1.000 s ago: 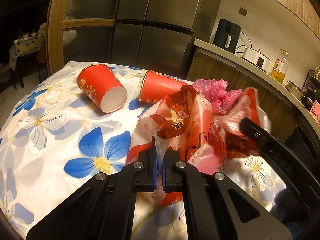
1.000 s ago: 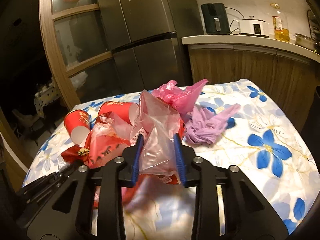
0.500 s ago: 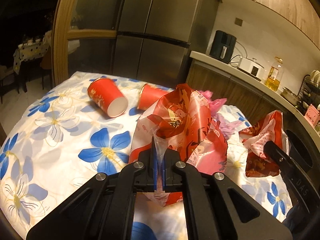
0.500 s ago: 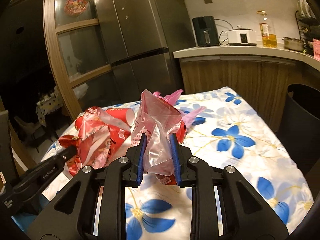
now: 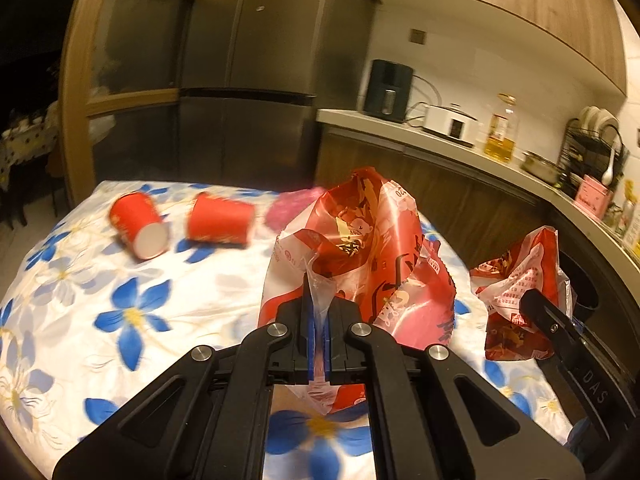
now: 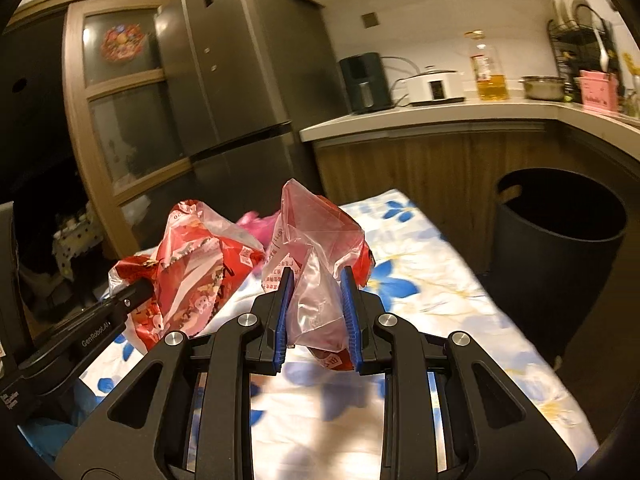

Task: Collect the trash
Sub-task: 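Grasp a clear pink bag with the right tool while the left tool grasps a red printed bag, then carry both bags over the black bin with both tools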

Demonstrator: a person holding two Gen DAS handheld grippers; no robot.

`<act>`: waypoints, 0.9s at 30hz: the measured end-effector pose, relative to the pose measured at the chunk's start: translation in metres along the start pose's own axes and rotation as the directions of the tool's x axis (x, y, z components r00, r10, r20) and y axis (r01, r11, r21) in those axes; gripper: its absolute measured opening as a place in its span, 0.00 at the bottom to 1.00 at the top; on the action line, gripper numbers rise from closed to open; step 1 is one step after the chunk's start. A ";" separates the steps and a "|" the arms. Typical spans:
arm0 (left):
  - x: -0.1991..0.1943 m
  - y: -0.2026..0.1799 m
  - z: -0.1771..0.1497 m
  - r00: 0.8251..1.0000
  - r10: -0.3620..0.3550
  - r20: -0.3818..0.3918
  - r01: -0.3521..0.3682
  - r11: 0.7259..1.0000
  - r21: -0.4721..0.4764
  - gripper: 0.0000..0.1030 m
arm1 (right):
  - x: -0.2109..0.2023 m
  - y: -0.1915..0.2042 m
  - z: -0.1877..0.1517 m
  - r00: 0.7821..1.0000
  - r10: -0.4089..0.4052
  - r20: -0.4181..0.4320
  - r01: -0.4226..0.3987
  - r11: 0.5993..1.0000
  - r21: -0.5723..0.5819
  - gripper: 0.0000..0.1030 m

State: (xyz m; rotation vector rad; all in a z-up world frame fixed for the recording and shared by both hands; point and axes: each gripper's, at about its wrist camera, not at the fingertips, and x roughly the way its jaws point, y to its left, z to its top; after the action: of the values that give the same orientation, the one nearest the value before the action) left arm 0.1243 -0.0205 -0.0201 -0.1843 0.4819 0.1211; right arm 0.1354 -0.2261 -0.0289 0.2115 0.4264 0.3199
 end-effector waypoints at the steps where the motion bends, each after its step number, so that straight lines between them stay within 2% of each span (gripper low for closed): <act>1: 0.001 -0.006 0.001 1.000 -0.011 0.002 0.011 1.000 0.008 0.02 | -0.002 -0.005 0.001 1.000 -0.008 0.004 0.008 1.000 0.005 0.23; 13: 0.017 -0.090 0.010 0.990 -0.140 0.007 0.138 0.984 0.114 0.02 | -0.029 -0.074 0.013 0.986 -0.156 0.054 0.152 0.986 0.065 0.23; 27: 0.033 -0.176 0.023 0.965 -0.262 0.004 0.256 0.944 0.209 0.02 | -0.050 -0.139 0.045 0.941 -0.315 0.123 0.302 0.946 0.114 0.23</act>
State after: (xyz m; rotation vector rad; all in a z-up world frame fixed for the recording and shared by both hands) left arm 0.1914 -0.1852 0.0101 -0.0399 0.4315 -0.1837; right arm 0.1477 -0.3788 -0.0074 0.2526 0.3292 -0.0250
